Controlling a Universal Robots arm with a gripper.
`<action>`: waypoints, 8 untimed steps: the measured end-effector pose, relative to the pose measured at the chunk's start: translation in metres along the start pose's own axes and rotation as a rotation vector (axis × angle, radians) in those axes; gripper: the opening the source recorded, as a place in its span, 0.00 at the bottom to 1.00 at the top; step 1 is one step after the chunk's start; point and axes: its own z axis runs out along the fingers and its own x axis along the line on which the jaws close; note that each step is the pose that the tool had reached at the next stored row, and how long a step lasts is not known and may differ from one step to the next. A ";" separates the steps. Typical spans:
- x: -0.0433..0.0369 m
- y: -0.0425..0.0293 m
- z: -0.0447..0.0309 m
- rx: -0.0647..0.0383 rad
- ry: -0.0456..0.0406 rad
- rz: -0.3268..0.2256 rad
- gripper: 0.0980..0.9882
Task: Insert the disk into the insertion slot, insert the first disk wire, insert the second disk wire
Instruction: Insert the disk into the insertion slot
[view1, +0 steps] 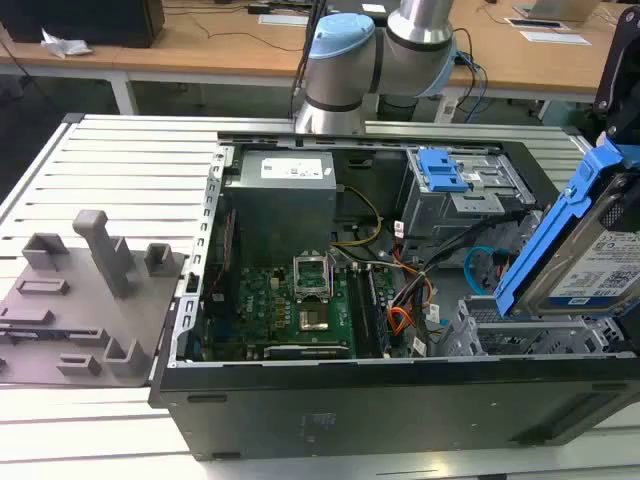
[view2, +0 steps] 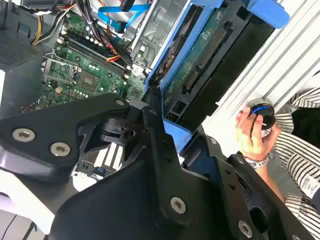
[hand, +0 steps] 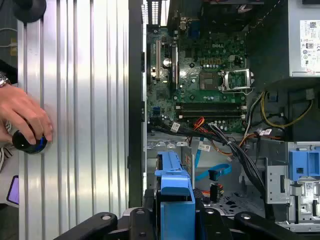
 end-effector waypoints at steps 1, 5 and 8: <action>0.0000 0.0000 0.0014 0.000 0.0000 0.000 0.30; 0.0000 -0.0003 0.0081 0.000 0.0001 0.000 0.30; 0.0000 -0.0004 0.0105 0.000 0.0000 0.000 0.30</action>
